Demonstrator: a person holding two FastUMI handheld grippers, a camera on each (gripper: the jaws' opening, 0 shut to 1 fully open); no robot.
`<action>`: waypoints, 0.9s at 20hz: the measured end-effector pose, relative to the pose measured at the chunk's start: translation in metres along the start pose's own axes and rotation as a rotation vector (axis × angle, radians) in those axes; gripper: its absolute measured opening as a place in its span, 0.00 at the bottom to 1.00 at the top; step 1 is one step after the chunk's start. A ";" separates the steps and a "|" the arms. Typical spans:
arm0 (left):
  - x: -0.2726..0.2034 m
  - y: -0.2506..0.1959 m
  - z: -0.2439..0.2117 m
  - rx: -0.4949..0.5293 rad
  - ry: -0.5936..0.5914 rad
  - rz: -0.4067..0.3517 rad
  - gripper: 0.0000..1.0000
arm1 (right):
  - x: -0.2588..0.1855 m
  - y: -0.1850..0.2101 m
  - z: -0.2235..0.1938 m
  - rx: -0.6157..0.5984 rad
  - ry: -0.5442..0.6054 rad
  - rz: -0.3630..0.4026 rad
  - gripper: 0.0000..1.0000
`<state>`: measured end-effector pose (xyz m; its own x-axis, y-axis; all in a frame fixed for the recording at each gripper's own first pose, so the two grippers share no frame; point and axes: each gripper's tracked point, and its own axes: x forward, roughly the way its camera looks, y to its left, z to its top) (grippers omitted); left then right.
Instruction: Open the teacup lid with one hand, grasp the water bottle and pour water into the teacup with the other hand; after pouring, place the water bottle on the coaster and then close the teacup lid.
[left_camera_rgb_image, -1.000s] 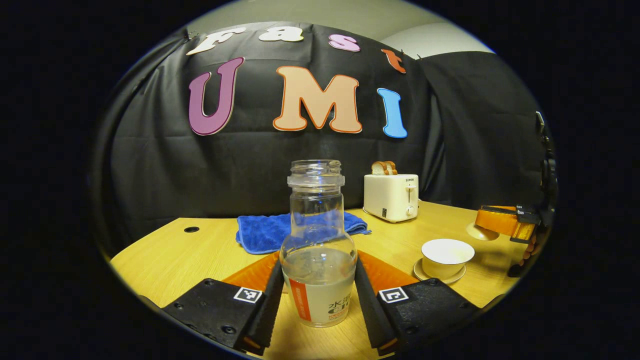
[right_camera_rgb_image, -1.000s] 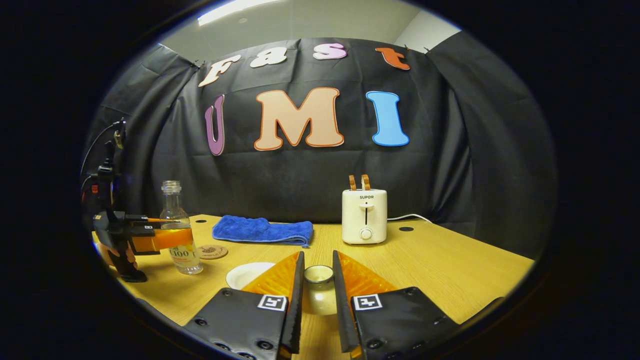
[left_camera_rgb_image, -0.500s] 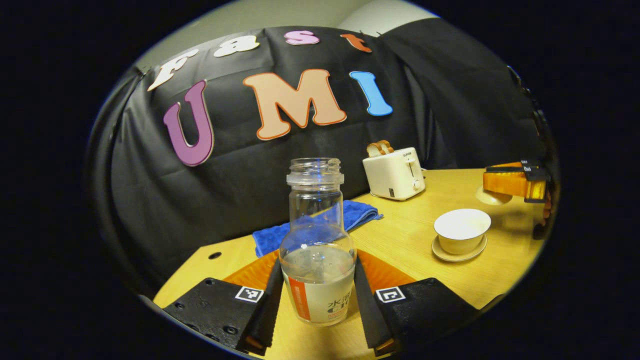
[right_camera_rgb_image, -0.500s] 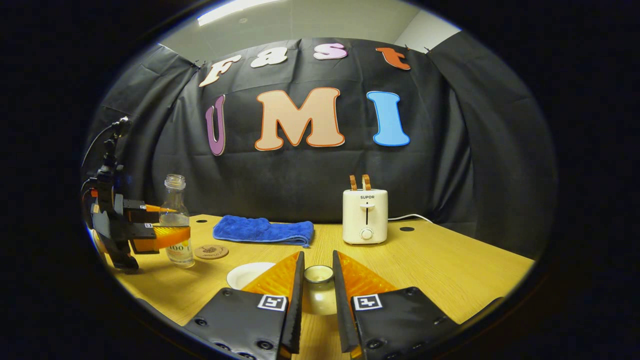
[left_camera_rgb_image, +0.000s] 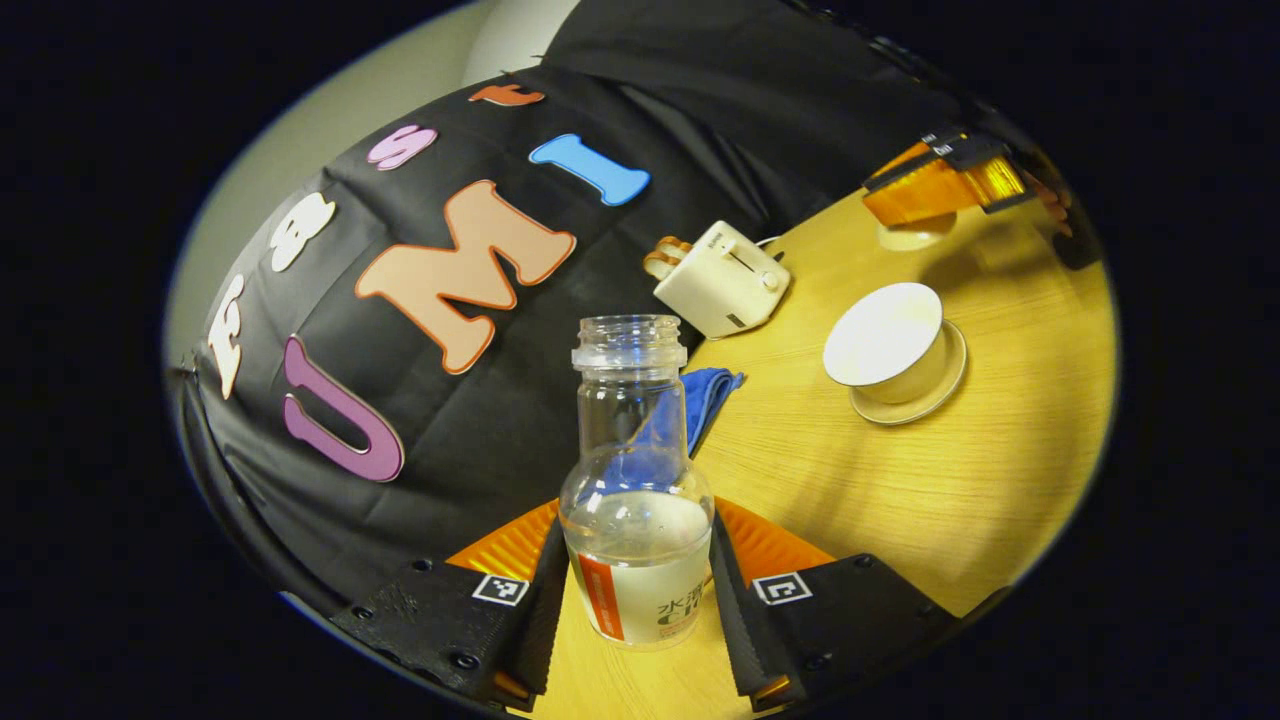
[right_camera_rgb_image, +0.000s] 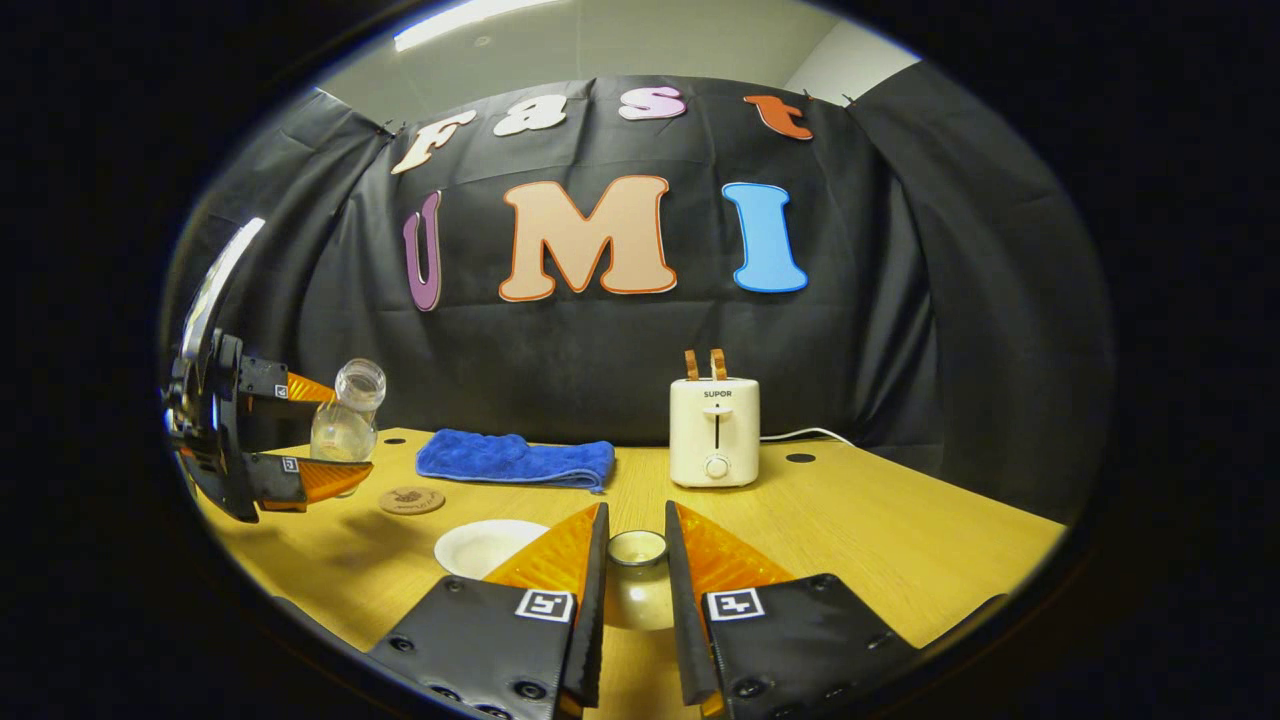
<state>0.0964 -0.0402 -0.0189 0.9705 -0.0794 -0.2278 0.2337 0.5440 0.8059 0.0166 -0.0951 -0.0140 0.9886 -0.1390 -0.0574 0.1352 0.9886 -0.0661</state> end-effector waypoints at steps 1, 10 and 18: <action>0.005 -0.004 0.003 0.030 0.002 -0.006 0.66 | -0.001 -0.007 0.000 0.000 -0.002 -0.006 0.34; 0.021 -0.024 0.007 0.303 0.060 -0.038 0.66 | -0.003 -0.027 0.002 -0.002 -0.003 -0.049 0.34; 0.018 -0.029 0.008 0.491 0.071 -0.040 0.66 | -0.003 -0.024 0.001 -0.001 -0.001 -0.032 0.34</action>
<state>0.1075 -0.0643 -0.0419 0.9576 -0.0261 -0.2868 0.2880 0.0829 0.9540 0.0108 -0.1184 -0.0117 0.9839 -0.1702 -0.0543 0.1664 0.9836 -0.0690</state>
